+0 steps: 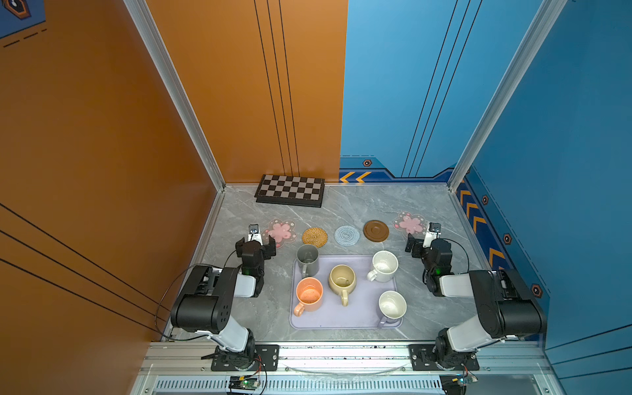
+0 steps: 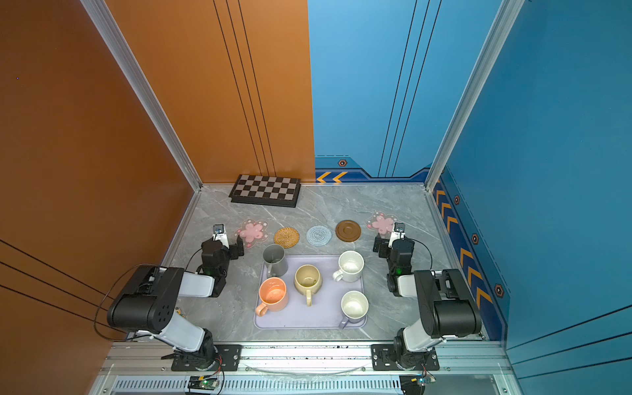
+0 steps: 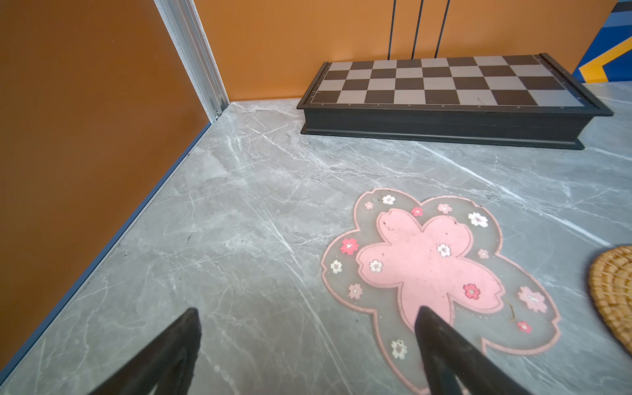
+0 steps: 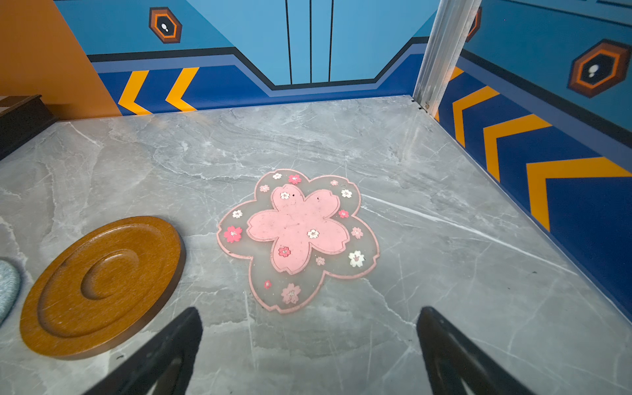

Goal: Place cups on coasters
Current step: Move the coaster to the top-right of the table.

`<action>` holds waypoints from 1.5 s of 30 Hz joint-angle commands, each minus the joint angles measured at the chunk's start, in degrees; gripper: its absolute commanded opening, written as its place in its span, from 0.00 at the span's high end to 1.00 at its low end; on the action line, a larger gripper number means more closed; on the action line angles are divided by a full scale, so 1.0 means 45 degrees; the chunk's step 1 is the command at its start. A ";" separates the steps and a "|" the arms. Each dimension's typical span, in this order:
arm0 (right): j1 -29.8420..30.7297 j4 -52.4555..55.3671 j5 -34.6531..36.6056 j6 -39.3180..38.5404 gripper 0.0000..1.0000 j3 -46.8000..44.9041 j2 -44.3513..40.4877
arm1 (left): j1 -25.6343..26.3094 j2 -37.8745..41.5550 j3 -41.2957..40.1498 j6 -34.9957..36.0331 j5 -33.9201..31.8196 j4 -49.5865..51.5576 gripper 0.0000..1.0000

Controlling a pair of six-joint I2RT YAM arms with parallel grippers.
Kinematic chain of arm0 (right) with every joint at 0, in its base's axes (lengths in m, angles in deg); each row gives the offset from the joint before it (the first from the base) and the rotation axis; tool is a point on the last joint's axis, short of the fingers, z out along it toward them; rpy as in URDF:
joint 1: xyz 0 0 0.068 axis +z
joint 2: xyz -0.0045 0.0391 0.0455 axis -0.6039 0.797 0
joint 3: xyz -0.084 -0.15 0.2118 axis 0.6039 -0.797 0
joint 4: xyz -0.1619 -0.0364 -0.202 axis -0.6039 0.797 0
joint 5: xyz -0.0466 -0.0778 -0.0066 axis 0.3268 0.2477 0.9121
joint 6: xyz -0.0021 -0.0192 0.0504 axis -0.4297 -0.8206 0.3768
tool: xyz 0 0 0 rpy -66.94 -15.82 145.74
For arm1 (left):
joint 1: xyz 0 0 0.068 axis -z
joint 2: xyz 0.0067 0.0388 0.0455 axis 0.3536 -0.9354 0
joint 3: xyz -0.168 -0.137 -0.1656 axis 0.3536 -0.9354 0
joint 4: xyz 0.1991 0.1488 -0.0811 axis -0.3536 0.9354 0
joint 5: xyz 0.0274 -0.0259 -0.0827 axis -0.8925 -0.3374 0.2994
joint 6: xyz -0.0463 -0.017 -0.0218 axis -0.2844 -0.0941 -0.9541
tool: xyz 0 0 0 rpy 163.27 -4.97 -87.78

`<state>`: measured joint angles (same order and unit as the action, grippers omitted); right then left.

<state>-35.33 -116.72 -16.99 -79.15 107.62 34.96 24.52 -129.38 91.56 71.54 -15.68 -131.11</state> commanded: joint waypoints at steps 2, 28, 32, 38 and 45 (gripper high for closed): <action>-0.0092 0.0228 -0.0079 -0.0132 0.00 0.0226 0.0062 | 0.0070 0.0096 0.0090 0.0129 0.0205 0.0010 0.02; -0.0113 0.0228 -0.0122 -0.0104 0.00 0.0227 0.0062 | 0.0070 0.0098 0.0087 0.0111 0.0196 0.0010 0.02; -0.0112 0.0229 -0.0117 -0.0102 0.00 0.0226 0.0063 | 0.0061 0.0104 0.0094 0.0129 0.0205 0.0010 0.02; -0.0127 0.0248 -0.0152 -0.0087 0.00 0.0222 0.0060 | -0.0011 0.0086 0.0114 0.0104 0.0384 0.0049 0.02; -0.0131 0.0248 -0.0166 -0.0093 0.00 0.0219 0.0062 | 0.0051 0.0105 0.0100 0.0169 0.0382 0.0048 0.02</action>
<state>-35.66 -116.72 -17.17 -79.13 107.62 34.96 24.52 -129.38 91.56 71.54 -15.25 -131.11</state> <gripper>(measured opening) 0.998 0.979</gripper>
